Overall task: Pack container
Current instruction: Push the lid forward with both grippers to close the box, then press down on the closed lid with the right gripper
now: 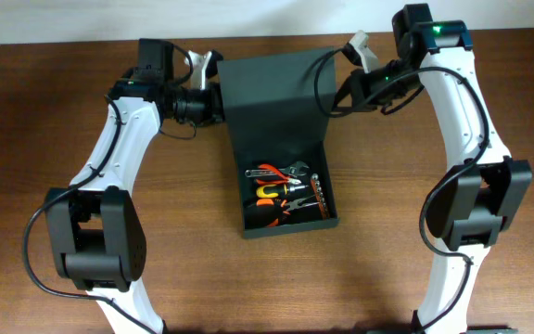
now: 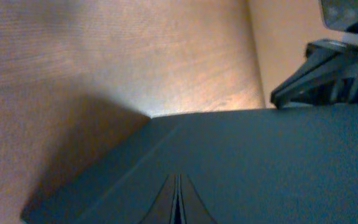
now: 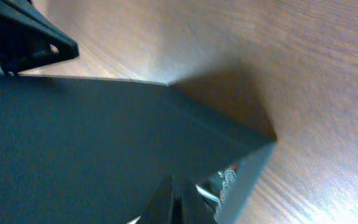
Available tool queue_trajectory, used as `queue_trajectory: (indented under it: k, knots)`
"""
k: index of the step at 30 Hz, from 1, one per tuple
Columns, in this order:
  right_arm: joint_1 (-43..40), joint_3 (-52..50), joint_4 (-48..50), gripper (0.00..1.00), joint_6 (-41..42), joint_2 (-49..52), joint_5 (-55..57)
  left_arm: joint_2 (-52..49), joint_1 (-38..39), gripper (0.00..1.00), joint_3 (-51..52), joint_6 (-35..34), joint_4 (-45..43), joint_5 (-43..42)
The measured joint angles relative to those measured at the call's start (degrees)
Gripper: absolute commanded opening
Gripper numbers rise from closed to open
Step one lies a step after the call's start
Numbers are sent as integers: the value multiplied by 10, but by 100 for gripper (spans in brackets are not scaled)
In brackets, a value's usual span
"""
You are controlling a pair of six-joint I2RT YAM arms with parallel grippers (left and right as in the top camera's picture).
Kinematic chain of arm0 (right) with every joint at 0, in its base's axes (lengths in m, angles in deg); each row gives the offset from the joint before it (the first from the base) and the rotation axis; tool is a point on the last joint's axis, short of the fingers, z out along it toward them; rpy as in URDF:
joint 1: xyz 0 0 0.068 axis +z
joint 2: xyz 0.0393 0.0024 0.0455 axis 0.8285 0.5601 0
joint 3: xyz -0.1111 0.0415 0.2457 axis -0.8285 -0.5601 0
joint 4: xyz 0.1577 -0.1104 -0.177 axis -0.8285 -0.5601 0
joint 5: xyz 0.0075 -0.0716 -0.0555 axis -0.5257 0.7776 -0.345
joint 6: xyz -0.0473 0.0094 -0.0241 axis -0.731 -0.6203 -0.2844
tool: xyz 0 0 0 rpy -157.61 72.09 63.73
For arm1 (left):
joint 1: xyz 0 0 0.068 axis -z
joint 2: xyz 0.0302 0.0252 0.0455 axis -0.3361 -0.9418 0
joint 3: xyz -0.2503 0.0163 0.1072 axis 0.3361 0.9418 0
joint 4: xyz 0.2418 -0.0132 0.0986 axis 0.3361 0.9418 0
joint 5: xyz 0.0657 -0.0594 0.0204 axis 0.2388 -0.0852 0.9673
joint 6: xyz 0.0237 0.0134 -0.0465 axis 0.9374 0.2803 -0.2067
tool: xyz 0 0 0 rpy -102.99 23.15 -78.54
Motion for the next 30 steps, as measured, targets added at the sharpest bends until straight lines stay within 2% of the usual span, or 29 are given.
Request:
queue_trajectory:
  k: [15,25,30]
  knots:
    - [0,0,-49,4,-43,-59,73,11,4,2,0,69,161,56]
    - [0,0,-55,4,-45,-102,86,39,34,2,0,90,176,81]
    - [2,0,-100,4,-44,-112,92,41,37,2,0,91,176,107]
